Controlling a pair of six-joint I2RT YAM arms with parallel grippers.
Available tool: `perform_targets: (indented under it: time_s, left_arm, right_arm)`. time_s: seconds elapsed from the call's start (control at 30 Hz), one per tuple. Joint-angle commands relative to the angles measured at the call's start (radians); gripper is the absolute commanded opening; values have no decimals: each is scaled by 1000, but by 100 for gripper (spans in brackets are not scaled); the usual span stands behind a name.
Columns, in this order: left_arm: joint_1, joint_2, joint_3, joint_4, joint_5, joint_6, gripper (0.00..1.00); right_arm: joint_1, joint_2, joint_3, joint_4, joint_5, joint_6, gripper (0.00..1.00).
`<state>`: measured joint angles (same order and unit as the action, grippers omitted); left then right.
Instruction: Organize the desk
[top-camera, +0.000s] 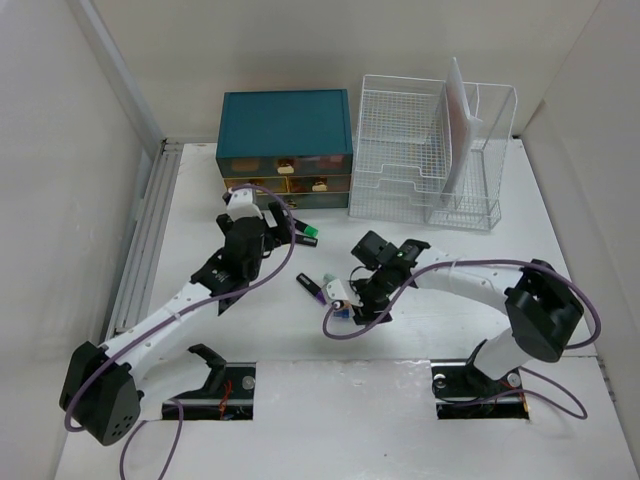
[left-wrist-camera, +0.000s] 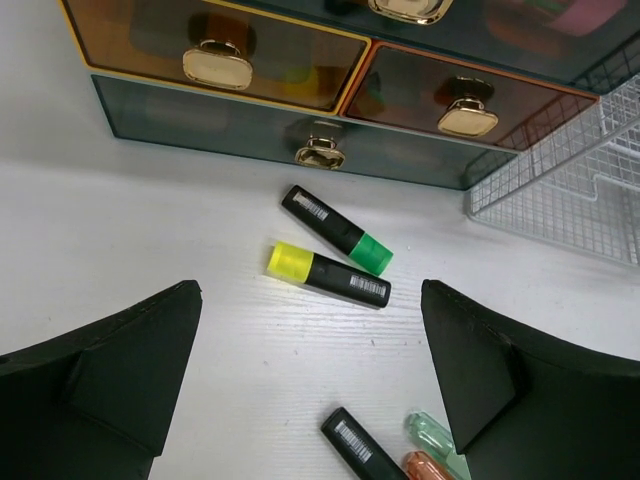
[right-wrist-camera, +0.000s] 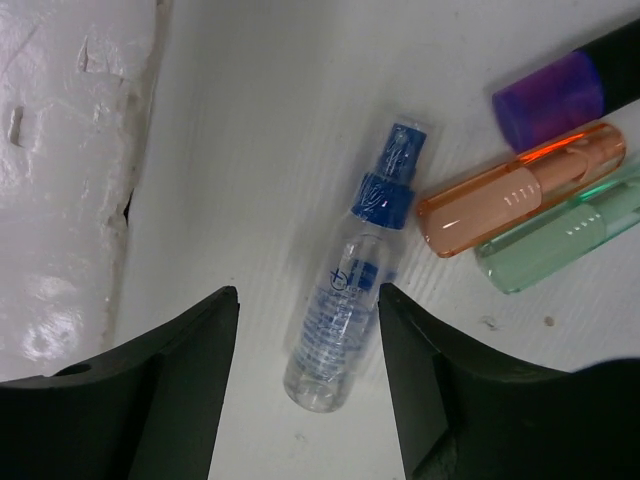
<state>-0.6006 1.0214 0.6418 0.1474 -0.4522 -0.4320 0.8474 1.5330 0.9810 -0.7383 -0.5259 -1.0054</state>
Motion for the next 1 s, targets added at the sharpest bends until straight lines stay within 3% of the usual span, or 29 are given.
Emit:
perform_targets:
  time_s: [0.0, 0.3, 0.67, 0.83, 0.97]
  left_arm:
    - [-4, -47, -16, 57, -23, -19, 90]
    - [-4, -57, -25, 75, -32, -19, 89]
    - [-4, -26, -25, 130, -60, -8, 88]
    - [-4, 35, 1, 158, -80, 18, 87]
    - [22, 94, 36, 167, -91, 41, 87]
  right_arm:
    - [19, -4, -5, 98, 49, 143, 63]
    - [38, -11, -56, 247, 185, 330, 59]
    - [48, 75, -47, 244, 210, 366, 59]
    - [48, 93, -47, 244, 210, 366, 46]
    - [48, 93, -47, 234, 210, 366, 45]
